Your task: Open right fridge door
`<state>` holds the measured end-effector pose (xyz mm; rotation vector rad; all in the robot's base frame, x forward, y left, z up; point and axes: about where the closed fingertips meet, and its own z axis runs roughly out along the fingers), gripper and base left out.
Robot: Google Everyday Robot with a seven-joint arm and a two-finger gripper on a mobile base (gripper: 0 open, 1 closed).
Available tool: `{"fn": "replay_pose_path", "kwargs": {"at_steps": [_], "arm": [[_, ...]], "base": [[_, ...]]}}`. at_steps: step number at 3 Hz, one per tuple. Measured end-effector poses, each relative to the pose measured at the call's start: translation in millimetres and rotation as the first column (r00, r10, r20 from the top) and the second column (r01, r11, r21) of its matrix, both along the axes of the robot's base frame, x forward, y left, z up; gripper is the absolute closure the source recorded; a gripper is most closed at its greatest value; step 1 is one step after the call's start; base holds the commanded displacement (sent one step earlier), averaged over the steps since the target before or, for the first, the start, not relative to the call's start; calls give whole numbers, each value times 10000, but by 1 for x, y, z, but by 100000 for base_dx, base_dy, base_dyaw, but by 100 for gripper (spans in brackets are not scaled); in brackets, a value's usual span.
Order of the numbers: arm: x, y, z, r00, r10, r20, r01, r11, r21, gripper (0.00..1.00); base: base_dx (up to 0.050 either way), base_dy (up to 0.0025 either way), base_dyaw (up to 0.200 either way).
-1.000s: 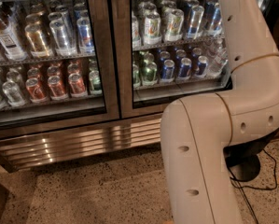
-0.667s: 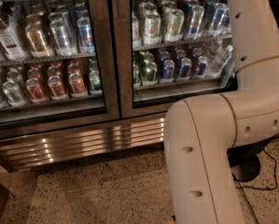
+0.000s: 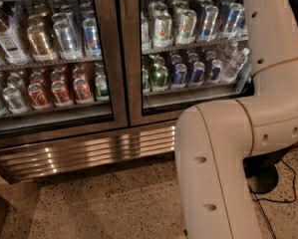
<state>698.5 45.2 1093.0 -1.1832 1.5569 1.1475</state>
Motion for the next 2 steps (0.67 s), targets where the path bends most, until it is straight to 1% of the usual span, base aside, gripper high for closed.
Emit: {"fn": "replay_pose_path", "kwargs": {"at_steps": [1,2], "arm": [[-11,24,-18,9938,788,-787,-815,9962,-313,0],[-12,23,-16,9939,779,-784,-806,9963,-308,0]], "base": [[0,0,0],[0,0,0]]}}
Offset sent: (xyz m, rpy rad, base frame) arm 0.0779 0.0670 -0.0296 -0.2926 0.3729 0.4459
